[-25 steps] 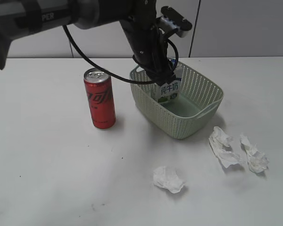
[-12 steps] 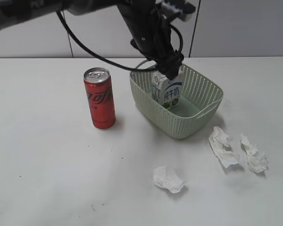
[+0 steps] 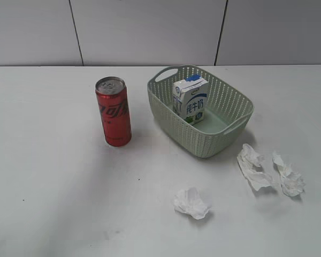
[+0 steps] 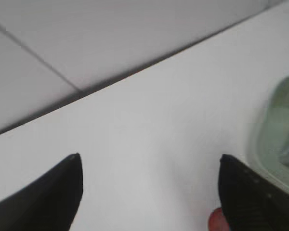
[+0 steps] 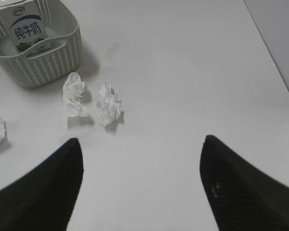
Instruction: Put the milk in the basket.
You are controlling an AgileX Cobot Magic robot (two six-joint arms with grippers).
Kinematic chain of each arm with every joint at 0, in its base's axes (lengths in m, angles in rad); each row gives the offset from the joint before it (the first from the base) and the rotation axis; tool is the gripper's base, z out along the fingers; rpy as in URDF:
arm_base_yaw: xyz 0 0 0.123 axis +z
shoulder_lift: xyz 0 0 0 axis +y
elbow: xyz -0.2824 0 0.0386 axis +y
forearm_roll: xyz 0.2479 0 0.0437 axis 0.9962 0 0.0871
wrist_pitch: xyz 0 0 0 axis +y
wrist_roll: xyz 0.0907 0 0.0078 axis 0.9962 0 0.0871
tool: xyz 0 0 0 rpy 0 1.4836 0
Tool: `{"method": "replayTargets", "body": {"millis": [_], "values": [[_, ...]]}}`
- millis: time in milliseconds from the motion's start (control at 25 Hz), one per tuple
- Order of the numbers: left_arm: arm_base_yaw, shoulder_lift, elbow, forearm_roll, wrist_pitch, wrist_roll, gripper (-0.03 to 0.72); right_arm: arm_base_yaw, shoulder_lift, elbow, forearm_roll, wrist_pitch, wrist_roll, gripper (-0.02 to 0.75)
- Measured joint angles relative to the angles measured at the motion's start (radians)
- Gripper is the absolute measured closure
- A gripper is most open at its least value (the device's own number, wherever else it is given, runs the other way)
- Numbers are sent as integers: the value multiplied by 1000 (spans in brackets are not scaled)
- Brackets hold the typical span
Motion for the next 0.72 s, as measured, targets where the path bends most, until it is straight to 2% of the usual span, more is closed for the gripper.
{"method": "replayTargets", "body": {"millis": [200, 320, 440, 720], "values": [[155, -56, 21, 11, 5, -73, 44, 0, 0, 0, 0, 0, 0, 152], [240, -122, 108, 11, 3, -88, 51, 0, 0, 0, 0, 0, 0, 152], [320, -222, 288, 16, 1, -105, 56, 0, 0, 0, 0, 0, 0, 152], [429, -506, 775, 30, 5, -108, 73, 0, 0, 0, 0, 0, 0, 152]]}}
